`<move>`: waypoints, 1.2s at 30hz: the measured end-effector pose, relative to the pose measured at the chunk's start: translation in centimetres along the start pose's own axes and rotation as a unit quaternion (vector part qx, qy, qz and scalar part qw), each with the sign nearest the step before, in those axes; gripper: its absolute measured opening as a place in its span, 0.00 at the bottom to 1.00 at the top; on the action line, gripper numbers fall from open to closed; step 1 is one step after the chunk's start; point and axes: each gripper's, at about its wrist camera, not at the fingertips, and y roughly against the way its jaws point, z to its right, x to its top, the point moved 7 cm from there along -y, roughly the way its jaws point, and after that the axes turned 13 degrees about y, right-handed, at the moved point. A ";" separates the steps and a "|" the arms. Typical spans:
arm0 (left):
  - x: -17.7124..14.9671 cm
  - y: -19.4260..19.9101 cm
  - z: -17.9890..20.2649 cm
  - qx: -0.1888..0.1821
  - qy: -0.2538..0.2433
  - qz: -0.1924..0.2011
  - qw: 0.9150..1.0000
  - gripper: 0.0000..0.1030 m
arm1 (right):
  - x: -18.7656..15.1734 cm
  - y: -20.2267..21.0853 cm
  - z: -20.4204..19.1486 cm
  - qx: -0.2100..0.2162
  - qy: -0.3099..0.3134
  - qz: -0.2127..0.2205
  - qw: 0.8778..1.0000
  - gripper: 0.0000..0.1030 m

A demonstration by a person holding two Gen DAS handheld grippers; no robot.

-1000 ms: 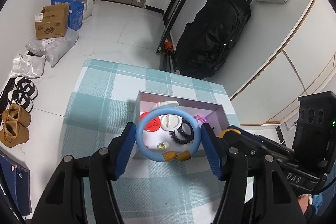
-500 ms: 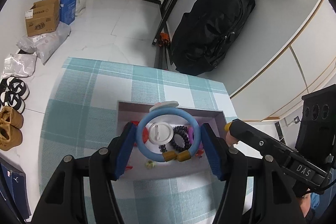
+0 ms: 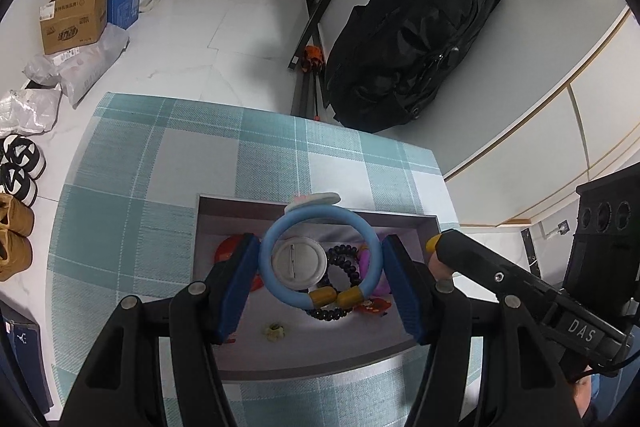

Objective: Organize jewelry
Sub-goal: 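Open both grippers to drop the blue ring and doll into the box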

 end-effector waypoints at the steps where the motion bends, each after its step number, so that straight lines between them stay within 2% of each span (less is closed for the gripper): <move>1: 0.0 -0.1 0.1 -0.001 0.000 -0.002 1.000 0.56 | 0.0 0.1 0.1 0.000 -0.002 0.001 1.000 0.34; 10: -0.2 -0.4 0.3 -0.001 -0.004 -0.008 1.000 0.56 | -0.3 0.1 0.5 -0.002 -0.011 -0.004 1.000 0.34; 19: -0.3 -0.4 0.4 -0.024 0.009 -0.016 1.000 0.57 | -0.2 0.0 0.3 0.001 -0.015 -0.001 1.000 0.35; 26: -0.3 -0.3 -0.2 -0.010 0.019 -0.019 1.000 0.57 | -0.3 0.1 0.4 -0.007 -0.016 0.000 1.000 0.36; 32: -0.4 0.2 0.0 -0.003 0.008 -0.012 1.000 0.57 | -0.1 0.4 0.1 -0.014 -0.008 0.007 1.000 0.39; 36: -0.7 0.5 0.1 -0.001 0.001 -0.008 1.000 0.62 | -0.3 0.6 0.0 -0.018 -0.004 0.009 1.000 0.41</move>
